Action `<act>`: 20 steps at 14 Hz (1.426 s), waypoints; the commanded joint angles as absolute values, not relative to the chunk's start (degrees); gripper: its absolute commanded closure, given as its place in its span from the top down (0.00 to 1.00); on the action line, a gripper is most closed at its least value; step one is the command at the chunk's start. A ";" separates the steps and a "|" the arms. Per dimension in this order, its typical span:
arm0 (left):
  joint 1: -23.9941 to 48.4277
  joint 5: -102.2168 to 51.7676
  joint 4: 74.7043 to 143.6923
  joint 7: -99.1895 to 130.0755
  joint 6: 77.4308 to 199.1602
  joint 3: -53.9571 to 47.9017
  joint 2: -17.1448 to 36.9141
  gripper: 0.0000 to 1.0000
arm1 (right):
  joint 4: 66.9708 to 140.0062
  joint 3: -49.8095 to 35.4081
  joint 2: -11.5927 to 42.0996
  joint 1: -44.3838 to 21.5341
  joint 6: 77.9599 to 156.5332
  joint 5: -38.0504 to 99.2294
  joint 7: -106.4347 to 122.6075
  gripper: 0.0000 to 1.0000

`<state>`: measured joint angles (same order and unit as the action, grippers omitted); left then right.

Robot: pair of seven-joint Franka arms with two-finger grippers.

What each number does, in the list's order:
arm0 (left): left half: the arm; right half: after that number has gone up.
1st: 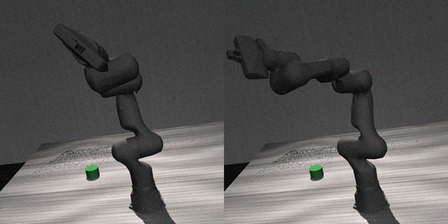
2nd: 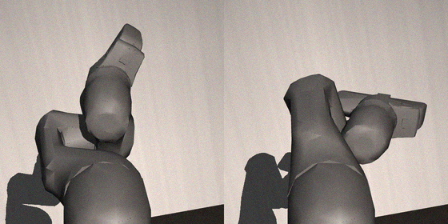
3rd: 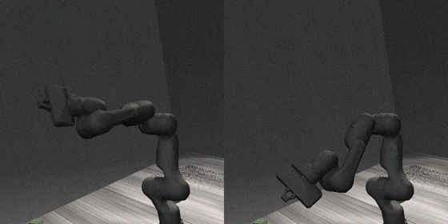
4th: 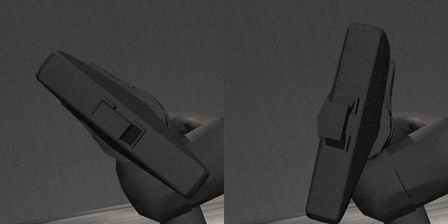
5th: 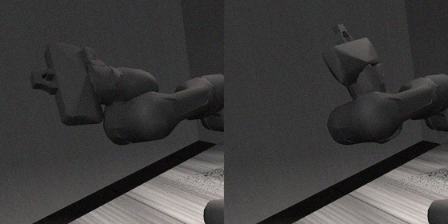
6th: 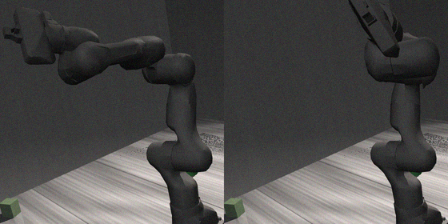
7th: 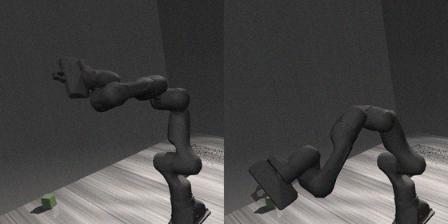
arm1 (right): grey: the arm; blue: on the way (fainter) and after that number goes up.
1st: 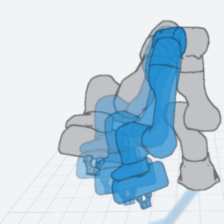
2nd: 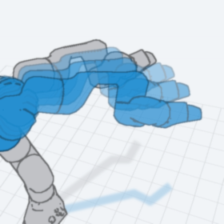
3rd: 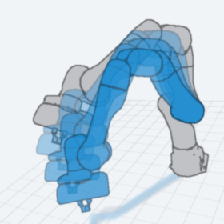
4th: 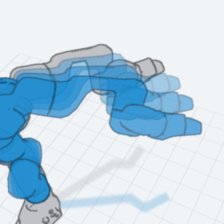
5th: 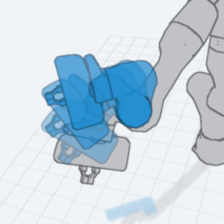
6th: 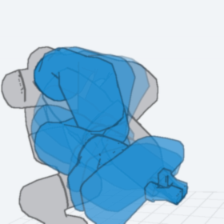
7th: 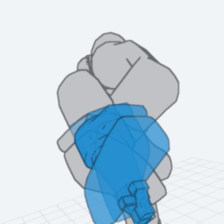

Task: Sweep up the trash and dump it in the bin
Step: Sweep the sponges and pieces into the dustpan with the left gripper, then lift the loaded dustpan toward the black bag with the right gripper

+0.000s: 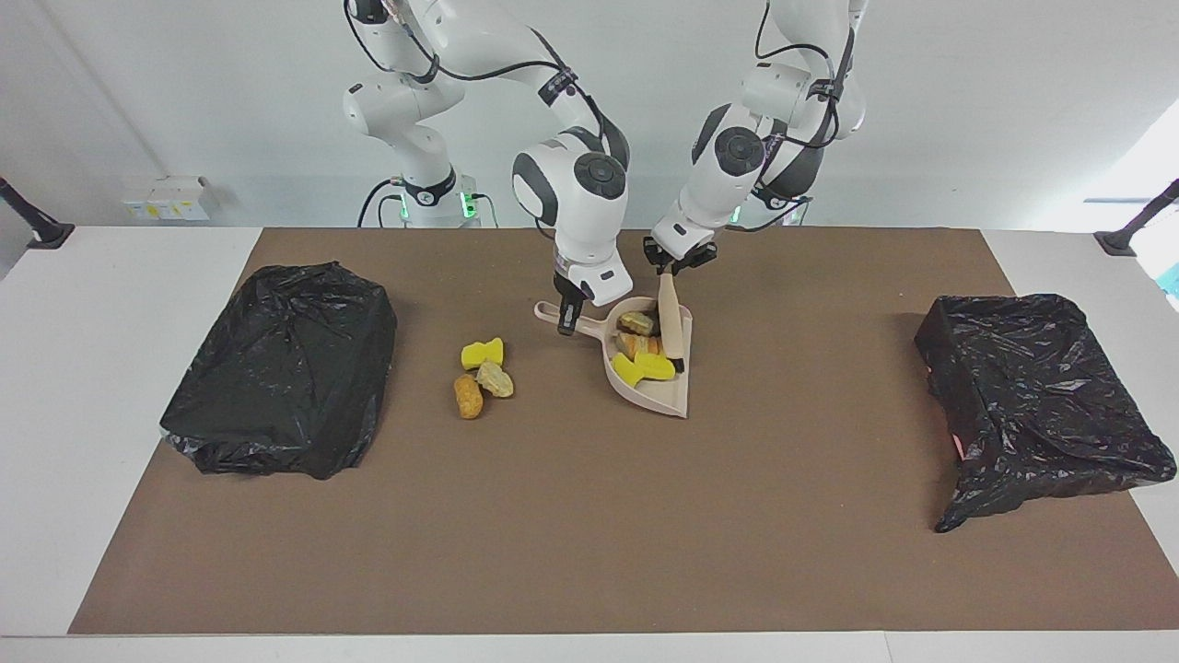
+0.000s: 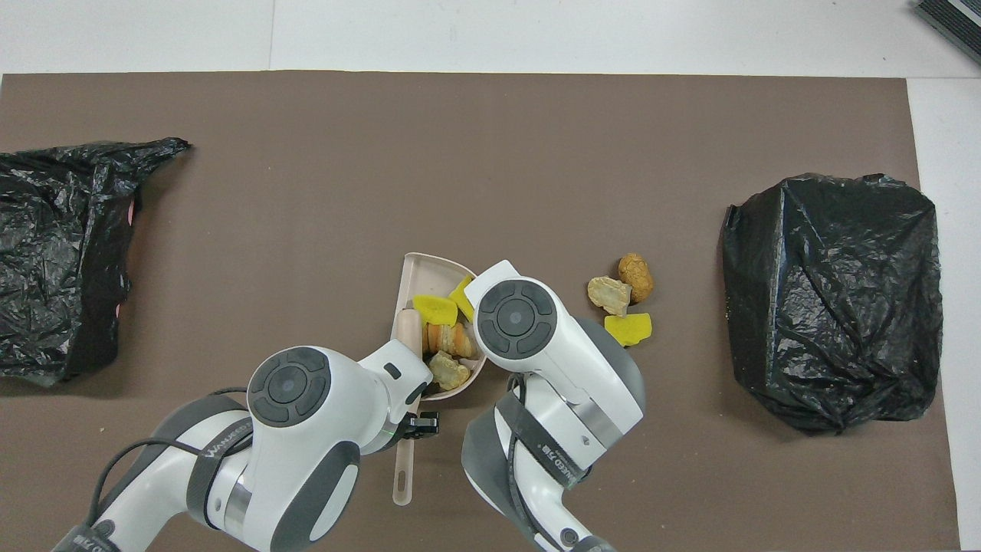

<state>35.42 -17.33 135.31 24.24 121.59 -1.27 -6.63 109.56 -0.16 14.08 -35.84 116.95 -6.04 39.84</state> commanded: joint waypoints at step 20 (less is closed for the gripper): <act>32.58 -5.71 135.09 38.54 124.19 -0.88 -5.45 0.00 | 106.79 0.35 -2.45 -14.44 107.94 -0.97 51.05 0.00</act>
<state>27.46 -6.84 135.07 32.19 122.88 -1.28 -5.10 107.24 0.60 0.52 -19.09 110.15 -2.59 47.02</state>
